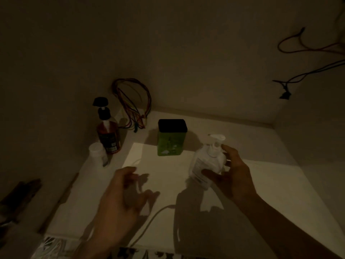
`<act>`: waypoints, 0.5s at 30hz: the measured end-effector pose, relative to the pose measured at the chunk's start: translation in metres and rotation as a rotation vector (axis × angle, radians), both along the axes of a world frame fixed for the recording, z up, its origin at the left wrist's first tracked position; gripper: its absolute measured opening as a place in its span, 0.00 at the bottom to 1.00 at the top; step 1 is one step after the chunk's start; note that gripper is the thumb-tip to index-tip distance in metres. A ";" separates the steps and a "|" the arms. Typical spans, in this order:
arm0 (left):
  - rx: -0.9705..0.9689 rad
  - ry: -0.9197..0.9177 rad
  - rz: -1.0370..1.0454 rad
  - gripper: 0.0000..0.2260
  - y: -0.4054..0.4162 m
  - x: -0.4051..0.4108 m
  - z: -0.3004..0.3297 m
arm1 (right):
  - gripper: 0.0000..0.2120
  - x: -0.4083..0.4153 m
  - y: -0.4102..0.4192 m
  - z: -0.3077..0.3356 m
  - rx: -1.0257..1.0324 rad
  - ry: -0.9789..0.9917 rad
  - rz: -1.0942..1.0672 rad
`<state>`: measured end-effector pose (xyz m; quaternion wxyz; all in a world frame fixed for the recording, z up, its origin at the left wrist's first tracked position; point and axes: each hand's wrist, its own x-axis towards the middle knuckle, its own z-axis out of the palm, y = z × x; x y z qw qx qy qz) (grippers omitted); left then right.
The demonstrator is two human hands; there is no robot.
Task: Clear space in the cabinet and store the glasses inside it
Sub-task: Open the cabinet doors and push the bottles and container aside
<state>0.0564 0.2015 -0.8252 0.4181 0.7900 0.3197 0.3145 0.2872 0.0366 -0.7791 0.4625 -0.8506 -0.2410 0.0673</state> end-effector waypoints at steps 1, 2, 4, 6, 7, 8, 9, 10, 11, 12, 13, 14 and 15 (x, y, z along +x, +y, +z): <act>-0.056 -0.023 -0.102 0.31 -0.007 0.008 0.005 | 0.39 0.001 0.003 0.000 -0.024 -0.034 -0.007; -0.104 -0.032 -0.169 0.34 -0.011 0.015 0.007 | 0.37 0.002 0.005 0.000 -0.047 -0.052 -0.022; -0.102 -0.003 -0.233 0.37 -0.014 0.030 0.011 | 0.36 0.001 0.006 0.001 -0.075 -0.048 -0.050; -0.042 0.018 -0.264 0.37 -0.013 0.040 0.013 | 0.33 -0.002 0.005 0.002 -0.102 -0.104 -0.038; -0.033 0.018 -0.280 0.38 -0.012 0.045 0.014 | 0.31 -0.004 0.003 0.003 -0.111 -0.137 -0.025; -0.026 0.016 -0.294 0.39 -0.011 0.049 0.016 | 0.30 -0.007 0.003 0.006 -0.115 -0.155 -0.009; -0.017 0.019 -0.309 0.41 -0.011 0.054 0.018 | 0.29 -0.011 0.002 0.008 -0.111 -0.177 0.019; -0.008 0.028 -0.327 0.42 -0.012 0.059 0.021 | 0.27 -0.015 0.002 0.011 -0.090 -0.222 0.070; 0.000 0.038 -0.349 0.43 -0.012 0.064 0.025 | 0.24 -0.019 0.002 0.013 -0.050 -0.291 0.142; 0.006 0.043 -0.371 0.45 -0.011 0.068 0.029 | 0.21 -0.024 0.003 0.015 -0.016 -0.357 0.207; 0.012 0.042 -0.391 0.46 -0.010 0.070 0.032 | 0.21 -0.030 0.004 0.016 -0.016 -0.403 0.247; 0.012 0.041 -0.407 0.47 -0.009 0.071 0.036 | 0.24 -0.035 0.007 0.018 -0.041 -0.423 0.274; 0.012 0.036 -0.416 0.48 -0.006 0.070 0.039 | 0.28 -0.040 0.009 0.021 -0.068 -0.404 0.302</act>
